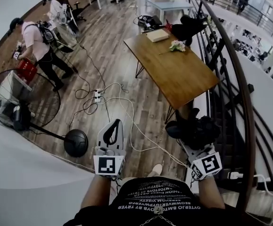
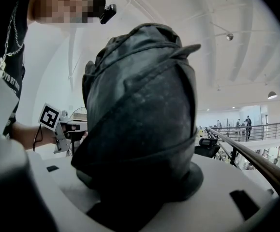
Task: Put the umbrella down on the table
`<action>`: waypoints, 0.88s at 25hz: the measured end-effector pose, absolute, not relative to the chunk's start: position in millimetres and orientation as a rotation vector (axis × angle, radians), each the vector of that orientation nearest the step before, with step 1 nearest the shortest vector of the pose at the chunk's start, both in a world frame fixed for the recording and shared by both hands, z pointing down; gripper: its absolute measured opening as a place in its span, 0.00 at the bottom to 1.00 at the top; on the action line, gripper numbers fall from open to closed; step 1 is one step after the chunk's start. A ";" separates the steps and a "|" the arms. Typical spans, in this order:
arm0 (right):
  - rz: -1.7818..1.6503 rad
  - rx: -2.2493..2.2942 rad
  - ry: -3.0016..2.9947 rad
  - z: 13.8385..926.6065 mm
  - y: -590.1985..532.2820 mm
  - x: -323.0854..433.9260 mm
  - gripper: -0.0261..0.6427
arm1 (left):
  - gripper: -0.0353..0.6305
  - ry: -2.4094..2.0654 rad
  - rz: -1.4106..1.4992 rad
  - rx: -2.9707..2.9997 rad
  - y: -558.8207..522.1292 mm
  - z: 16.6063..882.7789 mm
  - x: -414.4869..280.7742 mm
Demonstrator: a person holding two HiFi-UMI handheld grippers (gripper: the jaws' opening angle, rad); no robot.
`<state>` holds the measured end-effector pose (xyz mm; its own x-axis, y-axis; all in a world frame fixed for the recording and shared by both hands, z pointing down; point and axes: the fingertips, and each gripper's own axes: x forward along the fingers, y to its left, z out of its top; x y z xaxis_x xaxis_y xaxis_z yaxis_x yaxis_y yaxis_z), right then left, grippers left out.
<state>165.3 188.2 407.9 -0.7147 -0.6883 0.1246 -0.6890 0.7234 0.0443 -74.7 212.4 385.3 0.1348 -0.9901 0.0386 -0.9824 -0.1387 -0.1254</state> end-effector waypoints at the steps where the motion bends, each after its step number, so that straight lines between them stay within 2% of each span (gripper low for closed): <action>1: 0.014 1.114 -2.792 408.6 183.2 170.2 0.46 | 0.10 2.009 -0.178 -2.312 206.5 384.8 -68.6; 8: 0.039 1.066 -2.810 417.1 157.9 190.5 0.46 | 0.10 2.014 -0.126 -2.309 189.0 375.4 -40.6; 22: 0.132 1.029 -2.828 432.0 139.2 205.7 0.46 | 0.10 2.054 -0.245 -2.306 180.7 389.8 -29.4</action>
